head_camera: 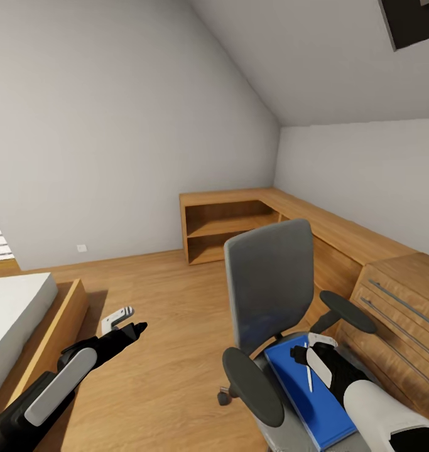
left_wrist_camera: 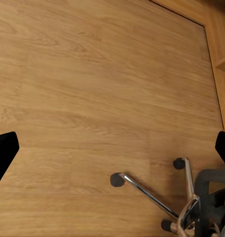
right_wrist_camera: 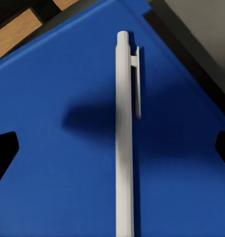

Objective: In the bedroom, organize the workspace by keeping the computer under the desk, ensuring the monitor is on the desk, placing the keyboard on the desk next to the monitor, placing the mouse on the desk next to the keyboard, moving the folder from the swivel chair onto the desk next to the mouse, stacking the notebook on top of the folder with the pen on top of the notebook, and positioning the swivel chair next to the desk.

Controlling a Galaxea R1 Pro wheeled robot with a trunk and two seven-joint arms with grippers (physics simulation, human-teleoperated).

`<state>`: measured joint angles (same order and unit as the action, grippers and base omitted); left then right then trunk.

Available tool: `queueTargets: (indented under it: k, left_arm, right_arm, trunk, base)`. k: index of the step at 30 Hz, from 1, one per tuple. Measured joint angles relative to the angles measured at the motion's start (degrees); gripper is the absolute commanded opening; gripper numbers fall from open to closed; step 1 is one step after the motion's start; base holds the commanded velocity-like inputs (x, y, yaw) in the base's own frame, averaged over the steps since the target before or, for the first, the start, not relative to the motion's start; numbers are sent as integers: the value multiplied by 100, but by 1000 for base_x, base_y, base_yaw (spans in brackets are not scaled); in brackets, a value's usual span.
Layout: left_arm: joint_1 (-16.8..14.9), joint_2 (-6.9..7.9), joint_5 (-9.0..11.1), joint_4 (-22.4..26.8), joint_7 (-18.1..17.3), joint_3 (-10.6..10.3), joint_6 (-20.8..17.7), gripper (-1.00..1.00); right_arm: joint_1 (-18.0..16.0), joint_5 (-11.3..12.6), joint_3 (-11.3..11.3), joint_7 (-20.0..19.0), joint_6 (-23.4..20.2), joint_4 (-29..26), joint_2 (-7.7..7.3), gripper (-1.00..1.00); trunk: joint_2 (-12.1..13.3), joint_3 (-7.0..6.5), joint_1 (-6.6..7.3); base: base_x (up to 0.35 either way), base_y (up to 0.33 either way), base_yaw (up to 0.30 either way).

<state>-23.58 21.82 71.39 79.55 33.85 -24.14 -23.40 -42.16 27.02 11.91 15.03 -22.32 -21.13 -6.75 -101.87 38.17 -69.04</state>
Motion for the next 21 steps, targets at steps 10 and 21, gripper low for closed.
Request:
queueTargets:
  k: [10, 21]
  left_arm:
    - [0, -3, 0, 0, -2, -1, 0, 100]
    - [0, -6, -1, 0, -2, -1, 0, 100]
  right_arm:
    - [0, 1, 5, 0, 0, 0, -2, 100]
    - [0, 1, 9, 0, 0, 0, 4, 100]
  trunk:
    - [-82, 36, -45]
    - [-242, 108, -132]
  base:
    - [0, 0, 0]
    - [0, 0, 0]
